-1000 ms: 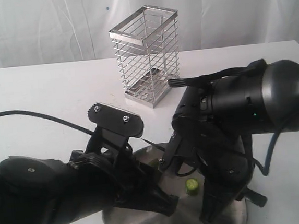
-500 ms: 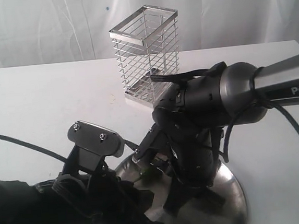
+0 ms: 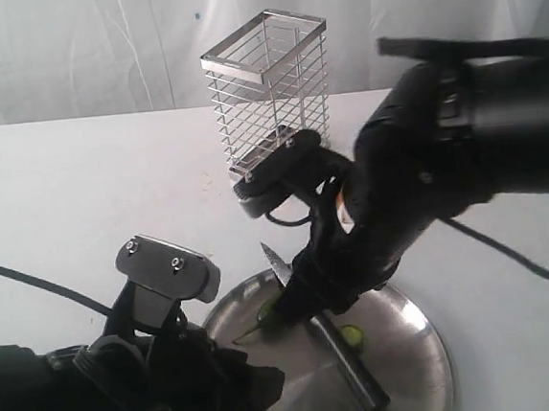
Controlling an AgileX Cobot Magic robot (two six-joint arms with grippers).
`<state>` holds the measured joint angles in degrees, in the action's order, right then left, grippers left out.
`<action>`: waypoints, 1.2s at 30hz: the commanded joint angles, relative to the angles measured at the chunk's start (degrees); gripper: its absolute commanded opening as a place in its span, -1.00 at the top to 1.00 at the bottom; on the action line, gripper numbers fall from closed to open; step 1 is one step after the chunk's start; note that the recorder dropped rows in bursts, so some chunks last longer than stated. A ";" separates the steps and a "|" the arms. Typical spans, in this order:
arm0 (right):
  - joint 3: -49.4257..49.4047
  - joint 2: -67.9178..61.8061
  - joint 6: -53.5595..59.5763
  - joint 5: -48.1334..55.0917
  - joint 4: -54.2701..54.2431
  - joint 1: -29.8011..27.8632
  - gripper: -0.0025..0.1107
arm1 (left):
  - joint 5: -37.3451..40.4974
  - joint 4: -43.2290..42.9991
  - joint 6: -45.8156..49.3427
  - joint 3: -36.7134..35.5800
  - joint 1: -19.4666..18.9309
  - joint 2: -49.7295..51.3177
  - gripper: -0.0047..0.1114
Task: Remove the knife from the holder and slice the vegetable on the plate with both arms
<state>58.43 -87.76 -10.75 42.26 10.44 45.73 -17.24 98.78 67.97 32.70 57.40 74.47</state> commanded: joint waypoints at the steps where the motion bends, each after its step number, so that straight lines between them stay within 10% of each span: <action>1: -4.83 10.50 -2.44 -4.58 -2.67 -0.47 0.21 | 4.04 1.17 -0.31 -0.22 -0.11 -0.85 0.13; 13: -23.91 38.89 -2.97 -26.46 -18.05 1.52 0.96 | 6.12 1.17 0.18 -0.22 -0.11 -0.85 0.13; 36: -28.66 62.47 3.57 -23.21 -17.28 2.23 0.96 | 6.12 1.17 0.18 -0.22 -0.11 -0.85 0.13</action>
<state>30.11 -25.66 -10.22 18.27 -7.49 47.89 -11.77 98.78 68.08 32.70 57.40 74.12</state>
